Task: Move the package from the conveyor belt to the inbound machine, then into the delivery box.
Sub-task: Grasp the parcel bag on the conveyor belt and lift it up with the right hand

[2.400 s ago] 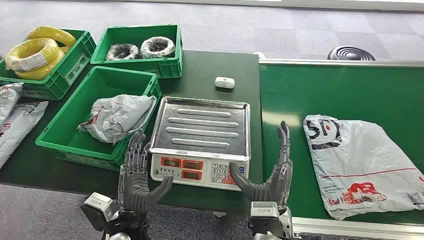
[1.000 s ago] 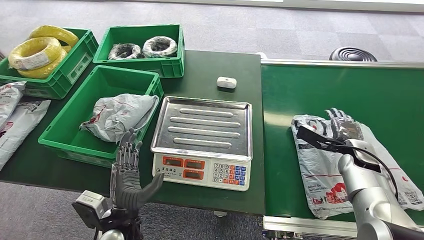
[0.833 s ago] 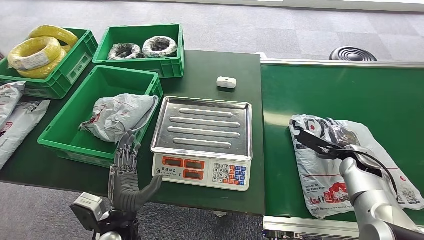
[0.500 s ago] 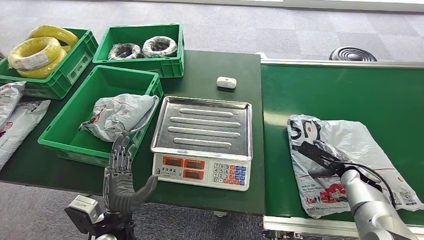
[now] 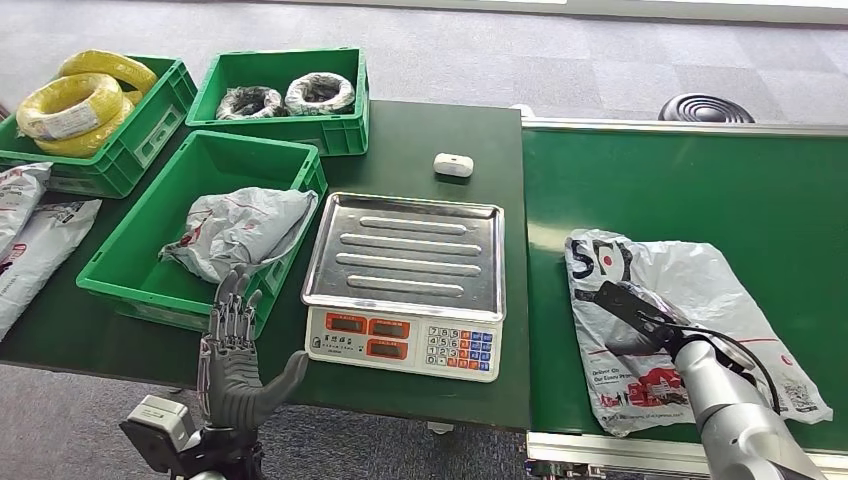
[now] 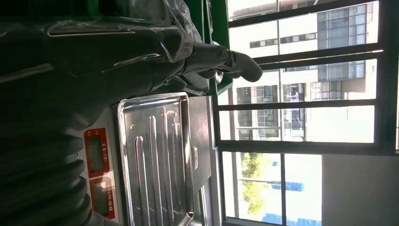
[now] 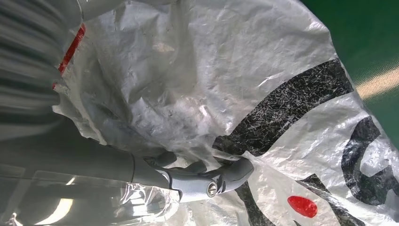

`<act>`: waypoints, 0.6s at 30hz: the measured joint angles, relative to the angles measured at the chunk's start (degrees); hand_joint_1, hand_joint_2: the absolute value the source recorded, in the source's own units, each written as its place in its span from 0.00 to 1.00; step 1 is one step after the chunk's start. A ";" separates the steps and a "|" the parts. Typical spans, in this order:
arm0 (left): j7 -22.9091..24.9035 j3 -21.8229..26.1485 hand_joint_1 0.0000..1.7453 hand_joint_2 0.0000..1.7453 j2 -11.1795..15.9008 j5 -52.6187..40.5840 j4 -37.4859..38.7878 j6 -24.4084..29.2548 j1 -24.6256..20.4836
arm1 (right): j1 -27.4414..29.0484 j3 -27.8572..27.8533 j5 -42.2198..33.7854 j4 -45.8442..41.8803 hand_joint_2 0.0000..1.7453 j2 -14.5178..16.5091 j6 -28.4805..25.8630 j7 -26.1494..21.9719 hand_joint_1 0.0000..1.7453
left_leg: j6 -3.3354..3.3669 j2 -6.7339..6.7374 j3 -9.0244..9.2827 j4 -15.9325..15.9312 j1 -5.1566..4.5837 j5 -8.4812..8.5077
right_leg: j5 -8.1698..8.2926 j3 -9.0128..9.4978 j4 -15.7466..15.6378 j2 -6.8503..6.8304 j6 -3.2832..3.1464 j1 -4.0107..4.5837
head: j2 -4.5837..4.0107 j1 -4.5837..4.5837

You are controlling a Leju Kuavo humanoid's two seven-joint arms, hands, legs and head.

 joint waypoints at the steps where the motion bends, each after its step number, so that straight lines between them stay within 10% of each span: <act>1: 0.00 0.05 0.00 1.00 0.01 0.00 -0.01 0.00 0.00 | 0.00 -0.07 -0.09 0.01 1.00 0.03 0.04 -0.01 0.48 | 0.00 0.00 0.00 0.00 0.00 0.00 | 0.00 0.00 0.00 0.00 0.00 0.00 | 0.00 0.00; 3: 0.00 0.16 0.00 1.00 0.01 0.01 -0.01 0.01 0.01 | 0.00 -0.19 -0.44 0.01 1.00 0.08 0.16 -0.02 0.98 | 0.00 0.00 0.00 0.00 0.00 0.00 | 0.00 0.00 0.00 0.00 0.00 0.00 | 0.00 0.00; 18: 0.00 0.42 0.00 1.00 0.04 0.08 -0.31 1.05 0.27 | -0.16 -0.46 -2.82 0.01 1.00 0.63 -2.93 -1.13 1.00 | 0.00 0.00 0.00 0.00 0.00 0.00 | 0.00 0.01 0.00 0.00 0.00 0.00 | 0.00 0.00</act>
